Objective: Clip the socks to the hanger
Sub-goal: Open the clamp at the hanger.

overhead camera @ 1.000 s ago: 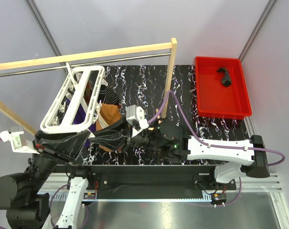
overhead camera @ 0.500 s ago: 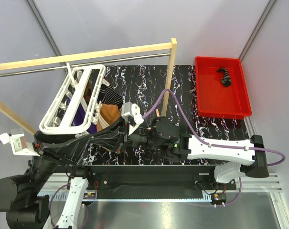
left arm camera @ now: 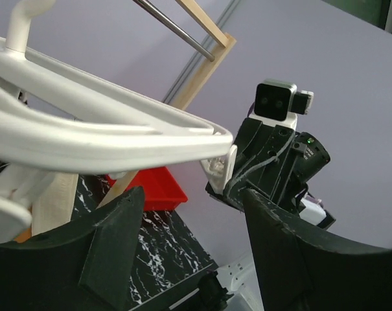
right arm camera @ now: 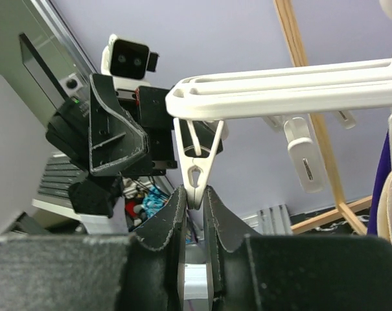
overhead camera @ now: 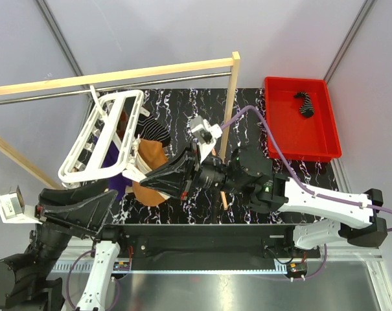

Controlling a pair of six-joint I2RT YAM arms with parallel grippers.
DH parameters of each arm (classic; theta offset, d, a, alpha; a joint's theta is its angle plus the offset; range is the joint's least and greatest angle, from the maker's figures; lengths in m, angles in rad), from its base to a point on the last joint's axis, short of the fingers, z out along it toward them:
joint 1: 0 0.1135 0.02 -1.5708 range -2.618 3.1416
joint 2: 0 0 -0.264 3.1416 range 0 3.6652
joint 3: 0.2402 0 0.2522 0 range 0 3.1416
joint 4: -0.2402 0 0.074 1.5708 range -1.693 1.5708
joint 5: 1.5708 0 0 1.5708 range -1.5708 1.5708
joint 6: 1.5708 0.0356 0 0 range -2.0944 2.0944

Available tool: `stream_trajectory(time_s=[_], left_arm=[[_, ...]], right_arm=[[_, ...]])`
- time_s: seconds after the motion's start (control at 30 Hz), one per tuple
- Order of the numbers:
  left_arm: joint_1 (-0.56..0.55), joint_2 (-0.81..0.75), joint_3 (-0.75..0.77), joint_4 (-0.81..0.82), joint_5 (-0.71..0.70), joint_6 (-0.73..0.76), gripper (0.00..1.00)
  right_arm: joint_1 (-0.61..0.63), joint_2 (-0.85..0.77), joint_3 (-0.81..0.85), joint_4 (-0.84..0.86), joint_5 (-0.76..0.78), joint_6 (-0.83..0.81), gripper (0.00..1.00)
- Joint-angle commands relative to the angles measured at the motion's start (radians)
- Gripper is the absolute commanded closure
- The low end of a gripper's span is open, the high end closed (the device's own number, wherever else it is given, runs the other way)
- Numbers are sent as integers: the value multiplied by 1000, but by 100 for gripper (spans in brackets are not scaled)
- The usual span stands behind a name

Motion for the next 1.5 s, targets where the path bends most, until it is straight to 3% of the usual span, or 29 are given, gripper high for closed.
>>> stream_trajectory(time_s=[0.0,0.4,0.67,0.83,1.27,1.47], left_arm=[[5,30,-14,69,33,-115,32],[5,39,-126,328,117,-305,28],[35,42,-149,329,151,-291,28],[40,47,-158,338,174,-295,39],[39,44,-183,401,217,-310,55],[39,41,-186,383,209,-290,78]], right_arm=[[-30,-24,64,-23,-69,161,100],[-50,32,90,0,-158,284,100],[-52,55,93,6,-158,289,100],[-61,64,93,7,-160,292,100],[-76,83,90,26,-175,316,100],[-76,77,83,26,-183,316,100]])
